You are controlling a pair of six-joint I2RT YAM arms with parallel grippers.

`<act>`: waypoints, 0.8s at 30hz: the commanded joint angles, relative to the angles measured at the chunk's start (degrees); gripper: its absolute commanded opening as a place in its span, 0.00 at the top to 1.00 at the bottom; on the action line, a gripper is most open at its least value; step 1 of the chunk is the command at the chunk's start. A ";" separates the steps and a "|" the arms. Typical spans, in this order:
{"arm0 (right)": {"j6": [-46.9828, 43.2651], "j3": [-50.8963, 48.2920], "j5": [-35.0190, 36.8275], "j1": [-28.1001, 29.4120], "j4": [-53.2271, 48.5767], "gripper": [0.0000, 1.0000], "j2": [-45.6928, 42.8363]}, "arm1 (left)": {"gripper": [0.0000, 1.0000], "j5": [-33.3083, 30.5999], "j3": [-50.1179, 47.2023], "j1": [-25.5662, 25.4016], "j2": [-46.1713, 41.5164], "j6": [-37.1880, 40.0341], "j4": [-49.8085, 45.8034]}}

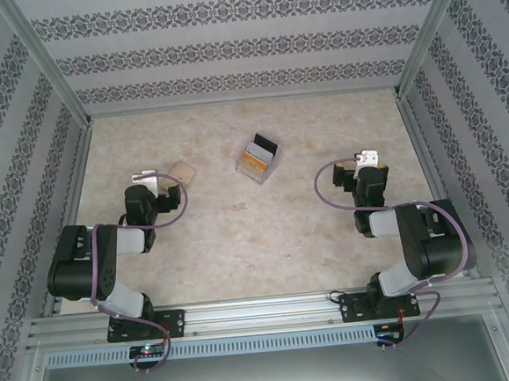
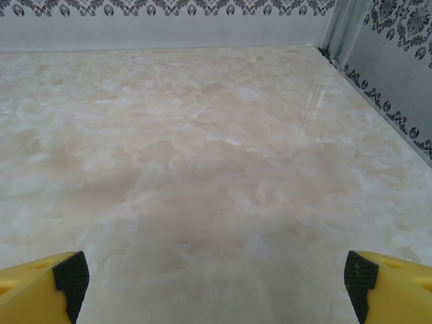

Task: Put the credit cards into the card holder
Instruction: Move the card holder to the center of the table.

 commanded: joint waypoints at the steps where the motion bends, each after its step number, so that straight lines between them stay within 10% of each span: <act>1: -0.30 0.93 -1.03 0.22 1.69 0.02 -0.29 | 0.01 0.74 0.94 0.69 0.19 0.41 1.53; 24: -1.55 1.37 -4.73 0.13 0.85 0.02 -0.29 | 0.01 1.55 1.60 0.63 -4.91 0.43 -3.99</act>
